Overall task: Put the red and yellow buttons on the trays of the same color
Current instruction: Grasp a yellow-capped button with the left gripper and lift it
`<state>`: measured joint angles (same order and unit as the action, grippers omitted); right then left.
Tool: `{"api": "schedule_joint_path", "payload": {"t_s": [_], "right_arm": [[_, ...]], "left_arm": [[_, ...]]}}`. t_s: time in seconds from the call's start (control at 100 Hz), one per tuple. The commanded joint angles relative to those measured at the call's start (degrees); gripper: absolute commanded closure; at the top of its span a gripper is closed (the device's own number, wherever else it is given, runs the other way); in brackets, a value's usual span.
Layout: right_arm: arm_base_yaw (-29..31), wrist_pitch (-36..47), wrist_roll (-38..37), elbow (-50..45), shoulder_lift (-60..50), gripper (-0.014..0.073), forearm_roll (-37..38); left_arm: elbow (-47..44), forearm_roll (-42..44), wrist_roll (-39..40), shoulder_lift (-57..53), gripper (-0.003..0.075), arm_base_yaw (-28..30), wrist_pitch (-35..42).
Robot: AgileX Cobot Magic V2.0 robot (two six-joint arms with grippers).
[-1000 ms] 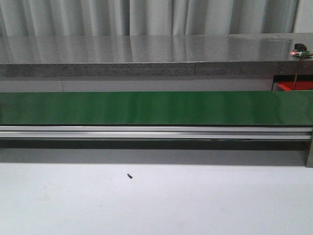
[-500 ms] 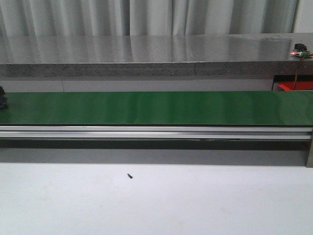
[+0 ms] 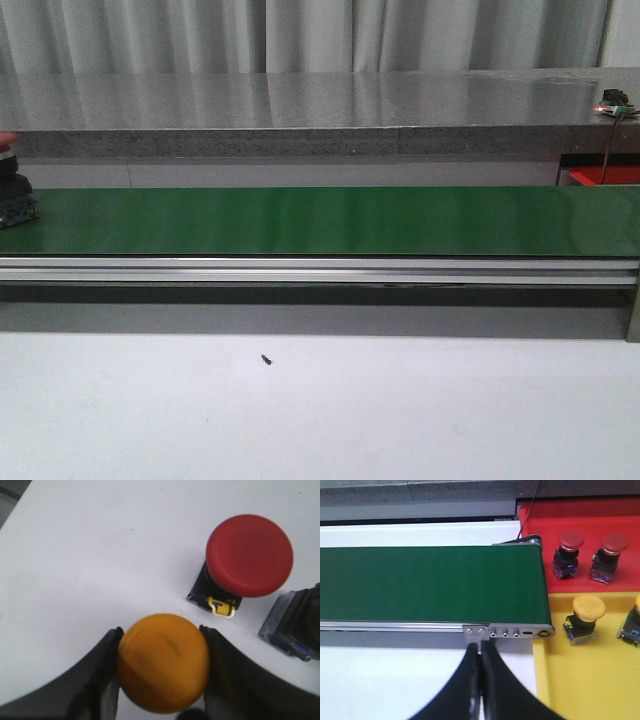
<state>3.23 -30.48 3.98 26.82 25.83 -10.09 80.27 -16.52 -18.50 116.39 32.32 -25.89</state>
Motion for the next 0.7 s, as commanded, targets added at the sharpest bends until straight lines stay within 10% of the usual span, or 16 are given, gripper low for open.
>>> {"api": "schedule_joint_path", "payload": {"t_s": [0.0,0.69], "right_arm": [[-0.16,4.43,0.41,1.48,0.19,0.0717,-0.34],[-0.16,5.67,0.41,1.48,0.19,0.0717,-0.34]], "left_arm": [[1.73,-1.00,0.06,-3.51,0.0571,0.00,2.36],[-1.10,-0.65,-0.33,-21.32,0.0572,-6.18,-7.70]]}}
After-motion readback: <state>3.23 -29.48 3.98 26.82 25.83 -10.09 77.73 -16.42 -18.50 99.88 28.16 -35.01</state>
